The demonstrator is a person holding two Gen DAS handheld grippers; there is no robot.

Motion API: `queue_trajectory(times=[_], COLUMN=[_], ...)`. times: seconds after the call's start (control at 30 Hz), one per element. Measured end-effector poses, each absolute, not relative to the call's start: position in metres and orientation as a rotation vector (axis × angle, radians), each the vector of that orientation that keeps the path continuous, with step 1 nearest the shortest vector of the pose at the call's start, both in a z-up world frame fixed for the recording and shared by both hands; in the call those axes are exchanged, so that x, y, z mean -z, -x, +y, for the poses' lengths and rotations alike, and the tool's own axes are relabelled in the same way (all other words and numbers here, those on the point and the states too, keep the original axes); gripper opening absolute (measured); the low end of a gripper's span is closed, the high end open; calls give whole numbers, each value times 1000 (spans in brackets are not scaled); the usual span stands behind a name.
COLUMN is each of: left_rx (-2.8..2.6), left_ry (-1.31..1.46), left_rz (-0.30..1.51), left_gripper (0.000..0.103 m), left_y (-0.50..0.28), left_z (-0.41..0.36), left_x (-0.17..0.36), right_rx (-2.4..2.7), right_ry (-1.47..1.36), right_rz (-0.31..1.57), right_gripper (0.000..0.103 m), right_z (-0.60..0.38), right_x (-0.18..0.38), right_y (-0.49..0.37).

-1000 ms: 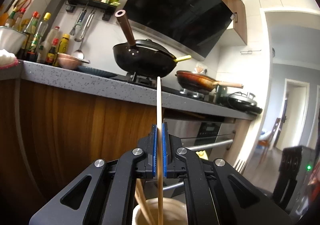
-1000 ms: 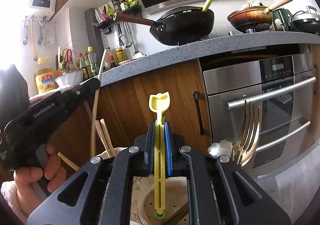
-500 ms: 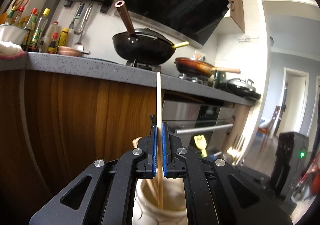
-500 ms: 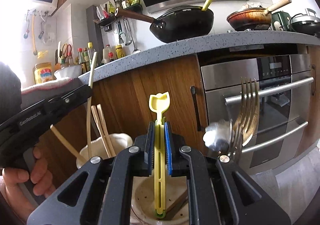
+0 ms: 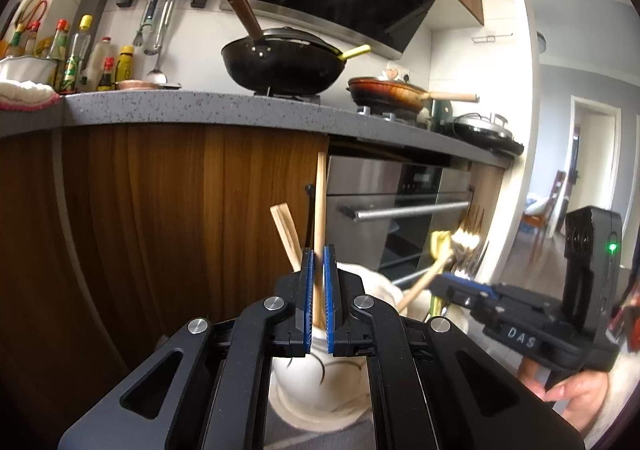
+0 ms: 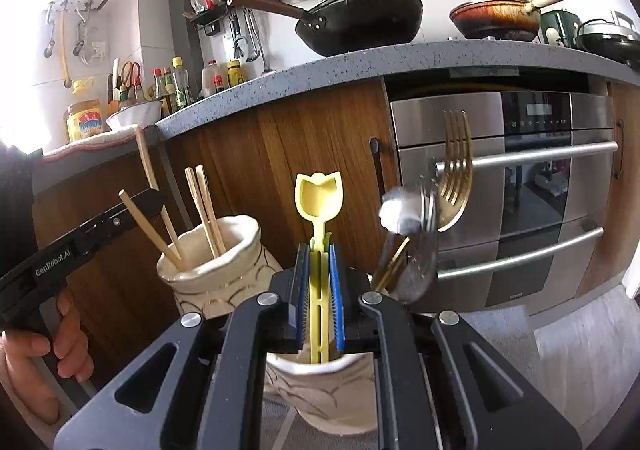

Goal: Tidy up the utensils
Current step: 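Drop the chopstick in the taller pot while the right tool drops the yellow spoon in the shorter pot, then move both open tools back down to the last chopstick and yellow spoon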

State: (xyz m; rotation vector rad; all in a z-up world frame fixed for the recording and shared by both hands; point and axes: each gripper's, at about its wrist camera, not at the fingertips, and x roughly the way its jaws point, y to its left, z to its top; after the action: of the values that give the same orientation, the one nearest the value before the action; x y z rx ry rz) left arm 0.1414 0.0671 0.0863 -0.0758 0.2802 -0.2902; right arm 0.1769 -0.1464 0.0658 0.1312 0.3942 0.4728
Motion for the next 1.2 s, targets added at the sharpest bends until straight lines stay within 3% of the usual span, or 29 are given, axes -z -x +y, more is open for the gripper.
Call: queue_trajectory(times=[0.2, 0.27, 0.37, 0.57, 0.73, 0.83, 0.93, 1.2], left_rx=[269, 262, 252, 237, 208, 185, 165, 164], left_ry=[72, 67, 57, 49, 52, 49, 29, 20], left_rz=[300, 308, 314, 321, 316, 314, 313, 344], left_gripper=[9, 13, 22, 47, 81, 92, 95, 98], left_y=[-132, -129, -124, -112, -99, -91, -82, -61], left_z=[69, 69, 69, 70, 71, 71, 69, 64], left_x=[-82, -82, -81, -81, -80, -80, -79, -72], right_rx=[-463, -464, -462, -456, -446, -444, -432, -335], right_ry=[-113, -122, -133, -150, -150, -150, -144, -109], right_rz=[395, 398, 393, 376, 373, 378, 380, 420], right_gripper=[13, 23, 29, 51, 73, 87, 98, 98], right_z=[-150, -153, -157, -171, -183, -191, -198, -219], right_x=[-67, -68, -71, -79, -85, -87, -88, -84], right_y=[-166, -164, -159, -141, -126, -117, -108, -93])
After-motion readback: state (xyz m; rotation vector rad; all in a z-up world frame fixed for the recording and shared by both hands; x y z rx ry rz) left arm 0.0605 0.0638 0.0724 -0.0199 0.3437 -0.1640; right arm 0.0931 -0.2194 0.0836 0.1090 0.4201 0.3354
